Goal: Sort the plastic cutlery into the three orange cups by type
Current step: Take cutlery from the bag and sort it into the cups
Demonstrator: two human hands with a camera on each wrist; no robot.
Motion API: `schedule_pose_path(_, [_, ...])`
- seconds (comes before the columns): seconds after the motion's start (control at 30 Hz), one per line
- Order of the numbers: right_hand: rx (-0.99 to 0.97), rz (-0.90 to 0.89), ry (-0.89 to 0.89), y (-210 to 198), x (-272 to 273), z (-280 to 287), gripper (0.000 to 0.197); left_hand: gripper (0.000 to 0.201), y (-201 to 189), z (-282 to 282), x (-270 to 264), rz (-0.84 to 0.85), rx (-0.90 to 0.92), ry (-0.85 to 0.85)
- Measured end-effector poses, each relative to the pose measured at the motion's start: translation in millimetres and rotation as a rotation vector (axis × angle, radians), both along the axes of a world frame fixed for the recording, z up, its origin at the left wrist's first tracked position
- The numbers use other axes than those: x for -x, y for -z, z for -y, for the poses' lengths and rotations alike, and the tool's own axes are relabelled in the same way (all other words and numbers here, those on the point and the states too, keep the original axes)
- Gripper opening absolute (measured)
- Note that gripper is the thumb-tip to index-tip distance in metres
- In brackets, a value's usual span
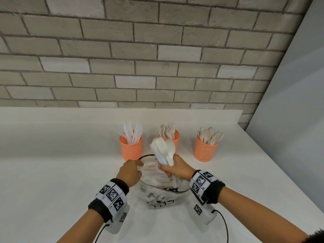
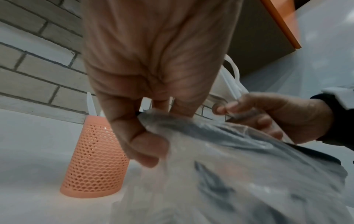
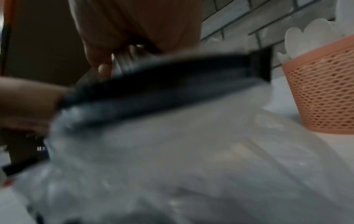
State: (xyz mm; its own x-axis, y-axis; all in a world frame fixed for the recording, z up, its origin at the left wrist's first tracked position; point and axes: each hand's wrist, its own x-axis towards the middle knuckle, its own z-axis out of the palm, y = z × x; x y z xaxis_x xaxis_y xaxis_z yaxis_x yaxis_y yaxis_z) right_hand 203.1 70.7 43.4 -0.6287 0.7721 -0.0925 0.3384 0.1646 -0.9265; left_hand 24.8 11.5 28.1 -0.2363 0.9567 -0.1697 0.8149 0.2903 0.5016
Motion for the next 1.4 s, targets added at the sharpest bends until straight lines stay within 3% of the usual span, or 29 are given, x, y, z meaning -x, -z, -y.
schedule_pose_path(0.1, [0.146, -0.225, 0.167, -16.3, 0.1, -7.2, 0.010, 0.026, -8.9, -1.4, 5.5, -0.055, -0.024, 0.072])
schedule_pose_path(0.17, [0.214, -0.351, 0.253, -27.8, -0.1, -14.1, 0.011, 0.019, -20.6, -4.8, 2.8, -0.048, -0.204, 0.076])
schedule_pose_path(0.23, [0.230, -0.445, 0.322, -36.9, -0.6, -20.8, 0.013, 0.017, -37.5, -6.1, -8.5, 0.121, -0.454, 0.025])
schedule_pose_path(0.3, [0.206, -0.497, 0.388, -44.9, 0.3, -26.1, 0.015, 0.020, -55.5, -8.2, -24.5, 0.452, -0.525, -0.061])
schedule_pose_path(0.37, [0.156, -0.530, 0.432, -52.4, 2.9, -28.6, 0.019, 0.024, -65.5, -10.9, -39.5, 0.893, -0.405, -0.151])
schedule_pose_path(0.47, [0.078, -0.592, 0.450, -63.7, 8.3, -24.8, 0.025, 0.037, -66.1, -18.1, -53.0, 1.430, -0.033, -0.274])
schedule_pose_path(0.57, [0.012, -0.671, 0.456, -69.0, 13.3, -18.3, 0.030, 0.053, -57.7, -24.6, -64.8, 1.687, 0.191, -0.328])
schedule_pose_path(0.73, [-0.097, -0.656, 0.488, -57.6, 20.2, -13.9, 0.024, 0.042, -62.0, -30.3, -86.0, 1.913, 0.166, -0.406])
schedule_pose_path(0.83, [-0.129, -0.594, 0.518, -40.7, 19.4, -16.4, 0.030, 0.041, -63.3, -36.6, -93.8, 1.923, 0.141, -0.456])
schedule_pose_path(0.97, [-0.137, -0.574, 0.544, -29.9, 12.2, -22.5, 0.020, 0.042, -53.4, -42.7, -102.2, 1.860, 0.113, -0.483])
schedule_pose_path(1.07, [-0.126, -0.621, 0.560, -30.8, 7.9, -28.3, 0.025, 0.029, -53.5, -42.9, -110.2, 1.615, 0.059, -0.409])
schedule_pose_path(1.2, [-0.090, -0.651, 0.580, -31.6, 4.9, -40.4, 0.022, 0.040, -51.8, -47.8, -117.1, 1.224, -0.003, -0.337])
schedule_pose_path(1.4, [0.009, -0.655, 0.569, -31.2, 0.3, -48.4, 0.018, 0.043, -51.8, -57.4, -112.4, 0.931, 0.073, -0.163])
